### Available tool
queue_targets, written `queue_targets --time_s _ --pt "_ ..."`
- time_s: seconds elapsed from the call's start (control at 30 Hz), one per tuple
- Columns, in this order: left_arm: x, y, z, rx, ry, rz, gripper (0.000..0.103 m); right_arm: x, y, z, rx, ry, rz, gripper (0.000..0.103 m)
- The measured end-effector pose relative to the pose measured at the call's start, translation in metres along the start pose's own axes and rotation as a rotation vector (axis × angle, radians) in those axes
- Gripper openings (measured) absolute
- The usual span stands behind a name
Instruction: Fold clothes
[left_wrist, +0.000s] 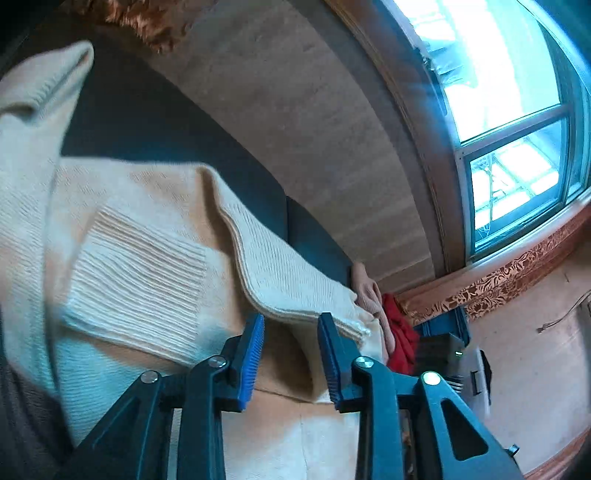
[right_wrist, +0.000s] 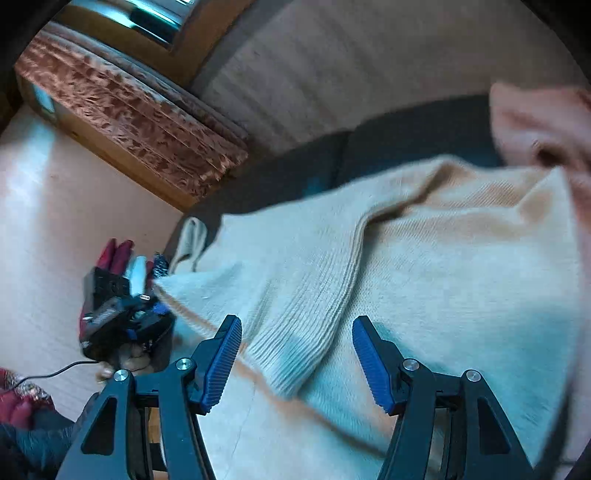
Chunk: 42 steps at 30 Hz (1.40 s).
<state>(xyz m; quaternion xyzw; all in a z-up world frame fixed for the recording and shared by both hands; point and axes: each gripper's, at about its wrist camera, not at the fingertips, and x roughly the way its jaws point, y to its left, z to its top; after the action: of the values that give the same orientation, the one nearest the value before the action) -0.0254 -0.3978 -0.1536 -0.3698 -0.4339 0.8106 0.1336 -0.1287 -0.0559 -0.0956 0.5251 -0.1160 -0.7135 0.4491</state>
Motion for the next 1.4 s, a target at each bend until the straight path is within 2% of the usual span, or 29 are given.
queue_targets --time_s 0.1,0.13,0.23,0.37,0.43,0.53,0.6,0.67,0.7,0.73,0.77,0.8,0.83,0.87,0.9,1.0,1.07,1.13,1.2,1.3,1.4 --pt "0.011 0.004 -0.001 -0.029 0.055 -0.023 0.030 0.007 -0.002 0.000 0.029 -0.003 0.002 0.064" --pt "0.012 0.007 -0.002 -0.048 0.060 -0.039 0.030 0.006 -0.002 0.001 0.036 -0.006 0.001 0.061" --pt "0.005 0.019 -0.001 -0.128 0.032 -0.096 0.031 0.006 -0.003 0.001 0.044 -0.005 0.003 0.051" --pt "0.003 0.024 0.000 -0.188 0.011 -0.136 0.033 0.011 -0.003 0.002 0.052 0.031 0.028 0.049" --pt "0.003 0.022 0.001 -0.191 0.007 -0.139 0.035 0.013 -0.004 0.001 0.048 0.037 0.053 0.057" --pt "0.008 0.018 0.001 -0.191 0.038 -0.144 0.036 0.014 -0.003 0.000 0.035 0.029 0.099 0.077" --pt "0.015 0.013 0.002 -0.165 0.076 -0.080 0.036 0.015 0.001 -0.002 0.016 0.017 0.117 0.085" --pt "0.022 0.011 0.001 -0.155 0.099 -0.023 0.034 0.016 0.006 -0.004 -0.005 0.007 0.126 0.088" --pt "0.025 0.012 0.000 -0.157 0.105 0.003 0.031 0.017 0.008 -0.004 -0.015 0.006 0.124 0.091" --pt "0.028 0.013 -0.001 -0.158 0.110 0.028 0.022 0.018 0.011 -0.005 -0.024 0.009 0.115 0.091" --pt "0.030 0.014 -0.002 -0.159 0.115 0.053 0.012 0.019 0.013 -0.005 -0.030 0.008 0.091 0.090" --pt "0.030 0.013 -0.002 -0.150 0.111 0.068 0.007 0.019 0.016 -0.004 -0.032 0.005 0.053 0.080" --pt "0.030 0.011 -0.001 -0.140 0.107 0.082 0.002 0.018 0.018 -0.004 -0.036 0.005 0.022 0.054" --pt "0.028 0.009 -0.003 -0.122 0.101 0.092 0.000 0.016 0.020 -0.004 -0.044 0.008 0.000 0.034" --pt "0.026 0.004 -0.005 -0.090 0.100 0.120 0.000 0.015 0.022 -0.004 -0.052 0.010 -0.022 0.007" --pt "0.022 -0.012 -0.009 0.007 0.096 0.203 0.000 -0.002 0.033 -0.008 -0.091 -0.037 -0.062 0.007" --pt "0.025 -0.008 -0.013 0.038 0.123 0.277 0.000 -0.014 0.038 -0.013 -0.103 -0.068 -0.064 0.007" --pt "0.024 -0.009 -0.015 0.068 0.119 0.315 0.001 -0.012 0.035 -0.021 -0.126 -0.052 -0.136 0.007" --pt "0.019 -0.015 -0.014 0.077 0.100 0.340 0.000 -0.009 0.025 -0.026 -0.099 -0.033 -0.131 0.009" --pt "0.005 -0.033 -0.015 0.128 0.029 0.322 0.003 -0.010 0.007 -0.031 -0.033 -0.030 -0.085 0.014" --pt "0.003 -0.054 -0.014 0.182 -0.005 0.275 0.009 -0.029 0.011 -0.022 -0.043 -0.102 -0.124 0.036"
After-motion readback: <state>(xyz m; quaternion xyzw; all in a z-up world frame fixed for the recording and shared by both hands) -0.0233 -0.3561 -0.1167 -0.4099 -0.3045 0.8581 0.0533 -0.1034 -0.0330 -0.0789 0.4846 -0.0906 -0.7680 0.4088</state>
